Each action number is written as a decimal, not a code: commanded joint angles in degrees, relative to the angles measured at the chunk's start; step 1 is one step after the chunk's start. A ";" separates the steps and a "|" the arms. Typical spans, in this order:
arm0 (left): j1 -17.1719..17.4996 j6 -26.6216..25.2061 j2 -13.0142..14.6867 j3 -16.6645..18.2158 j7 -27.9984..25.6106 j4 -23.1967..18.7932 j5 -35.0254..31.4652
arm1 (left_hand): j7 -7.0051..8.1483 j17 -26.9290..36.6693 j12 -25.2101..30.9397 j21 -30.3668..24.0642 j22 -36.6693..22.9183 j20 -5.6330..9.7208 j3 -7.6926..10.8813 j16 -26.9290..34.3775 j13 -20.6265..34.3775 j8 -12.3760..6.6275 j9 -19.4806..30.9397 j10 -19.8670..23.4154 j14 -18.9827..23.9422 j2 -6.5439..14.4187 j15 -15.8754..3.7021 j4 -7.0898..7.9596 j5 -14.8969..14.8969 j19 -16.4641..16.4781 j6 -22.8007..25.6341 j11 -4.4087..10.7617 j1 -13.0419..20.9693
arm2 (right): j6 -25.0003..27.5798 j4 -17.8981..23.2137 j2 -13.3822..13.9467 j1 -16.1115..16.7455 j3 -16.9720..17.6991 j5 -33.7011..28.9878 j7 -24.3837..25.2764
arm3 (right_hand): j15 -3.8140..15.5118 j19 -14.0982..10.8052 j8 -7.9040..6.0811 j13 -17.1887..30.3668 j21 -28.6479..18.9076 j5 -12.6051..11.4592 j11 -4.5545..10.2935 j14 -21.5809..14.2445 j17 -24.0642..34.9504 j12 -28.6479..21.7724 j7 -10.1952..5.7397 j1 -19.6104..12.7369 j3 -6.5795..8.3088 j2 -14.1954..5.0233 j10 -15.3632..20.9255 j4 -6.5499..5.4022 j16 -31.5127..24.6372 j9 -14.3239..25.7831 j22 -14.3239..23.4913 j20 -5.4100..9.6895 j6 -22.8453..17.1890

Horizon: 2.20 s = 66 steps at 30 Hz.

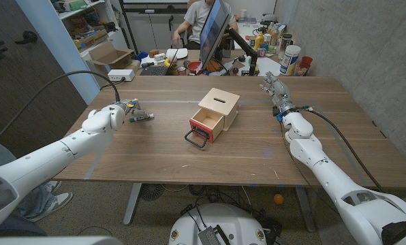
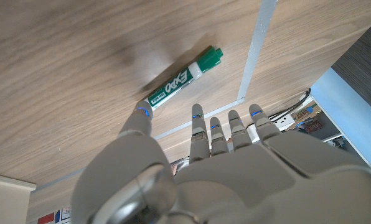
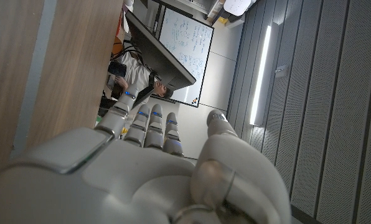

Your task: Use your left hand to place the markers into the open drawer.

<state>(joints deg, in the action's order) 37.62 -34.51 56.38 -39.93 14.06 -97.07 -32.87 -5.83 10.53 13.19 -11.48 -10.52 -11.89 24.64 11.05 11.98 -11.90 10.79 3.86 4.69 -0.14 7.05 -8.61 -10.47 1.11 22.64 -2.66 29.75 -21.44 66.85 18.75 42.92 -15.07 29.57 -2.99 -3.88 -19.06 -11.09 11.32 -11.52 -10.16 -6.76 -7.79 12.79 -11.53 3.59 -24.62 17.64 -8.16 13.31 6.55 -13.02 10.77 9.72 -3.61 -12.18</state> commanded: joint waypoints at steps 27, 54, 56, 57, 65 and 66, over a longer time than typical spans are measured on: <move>-2.45 -3.36 0.27 -3.23 7.19 -3.07 -8.27 | -0.91 0.10 0.18 -0.21 -0.27 -0.29 -0.52 0.08 0.15 -0.77 0.19 0.56 -0.11 0.02 0.28 -0.02 -0.15 -0.59 2.85 -0.18 1.28 | -2.21 -3.23 -1.23 -0.49 1.04 1.57 -2.13 | 0.08 0.11 -0.27 0.23 0.32 -0.41 0.13 -0.33 0.13 -0.33 -0.15 0.32 -0.04 0.18 0.33 0.47 0.04 0.14 0.26 -0.77 -0.53; -0.82 -4.47 -1.03 -4.06 7.43 -2.02 -13.13 | -0.64 0.10 0.28 -0.22 -0.27 -0.30 -0.60 0.17 0.12 -0.50 0.21 0.94 0.21 0.21 0.32 -0.03 -0.10 -0.69 3.39 0.03 1.77 | -0.92 -1.61 -0.28 1.14 1.31 1.91 -2.06 | 0.11 0.16 -0.23 0.23 0.31 -0.41 0.11 -0.32 0.11 -0.31 -0.17 0.43 -0.14 0.26 0.36 0.50 0.09 0.14 0.26 -0.85 -0.51; -0.59 -4.53 -1.02 -3.88 7.25 -2.10 -13.04 | -0.53 0.10 0.29 -0.23 -0.27 -0.30 -0.61 0.17 0.12 -0.49 0.21 0.99 0.24 0.24 0.26 -0.03 -0.09 -0.69 3.48 0.08 1.82 | -0.69 -1.50 -0.19 1.12 1.24 1.84 -2.04 | 0.08 0.18 -0.24 0.23 0.32 -0.40 0.09 -0.33 0.12 -0.31 -0.16 0.46 -0.16 0.26 0.36 0.48 0.08 0.14 0.26 -0.84 -0.53; -0.47 -4.55 -1.01 -3.79 7.18 -2.14 -12.96 | -0.52 0.10 0.28 -0.23 -0.27 -0.30 -0.61 0.18 0.12 -0.46 0.21 0.98 0.26 0.25 0.26 -0.02 -0.08 -0.69 3.45 0.05 1.84 | -0.58 -1.46 -0.18 1.10 1.22 1.85 -2.06 | 0.09 0.16 -0.23 0.23 0.31 -0.41 0.09 -0.31 0.12 -0.30 -0.14 0.46 -0.16 0.26 0.35 0.49 0.09 0.14 0.26 -0.82 -0.52; 0.33 -4.80 -1.03 -3.45 6.58 -2.21 -12.58 | -0.54 0.09 0.44 -0.25 -0.27 -0.29 -0.58 0.26 0.11 -0.52 0.22 1.45 0.54 0.41 0.14 -0.04 -0.05 -0.68 3.99 0.10 2.08 | 0.19 -1.39 -0.04 1.16 0.98 1.75 -2.13 | 0.06 0.16 -0.23 0.23 0.30 -0.42 0.08 -0.29 0.10 -0.29 -0.19 0.44 -0.16 0.25 0.36 0.52 0.12 0.14 0.26 -0.84 -0.52; 0.44 -4.85 -1.02 -3.43 6.50 -2.22 -12.55 | -0.51 0.09 0.46 -0.26 -0.27 -0.29 -0.57 0.26 0.11 -0.53 0.22 1.50 0.55 0.43 0.14 -0.05 -0.05 -0.67 4.06 0.17 2.12 | 0.35 -1.37 -0.01 1.18 0.94 1.72 -2.10 | 0.07 0.14 -0.22 0.23 0.29 -0.42 0.08 -0.29 0.10 -0.30 -0.17 0.45 -0.16 0.24 0.37 0.51 0.11 0.14 0.26 -0.84 -0.52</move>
<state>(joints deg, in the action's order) 37.03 -39.00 55.48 -43.91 21.34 -99.35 -45.59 -6.36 10.52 13.19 -11.48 -10.53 -11.87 24.17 11.05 12.00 -12.36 10.79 4.70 4.88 0.32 6.86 -8.61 -10.47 0.67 26.00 -2.43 31.25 -22.13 65.28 18.48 43.92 -13.81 31.43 -5.01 -3.88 -18.67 -11.09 11.32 -11.19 -10.16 -6.76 -7.78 12.80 -11.53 3.59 -24.38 17.41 -7.92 13.30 6.79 -13.02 10.77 9.72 -3.99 -12.18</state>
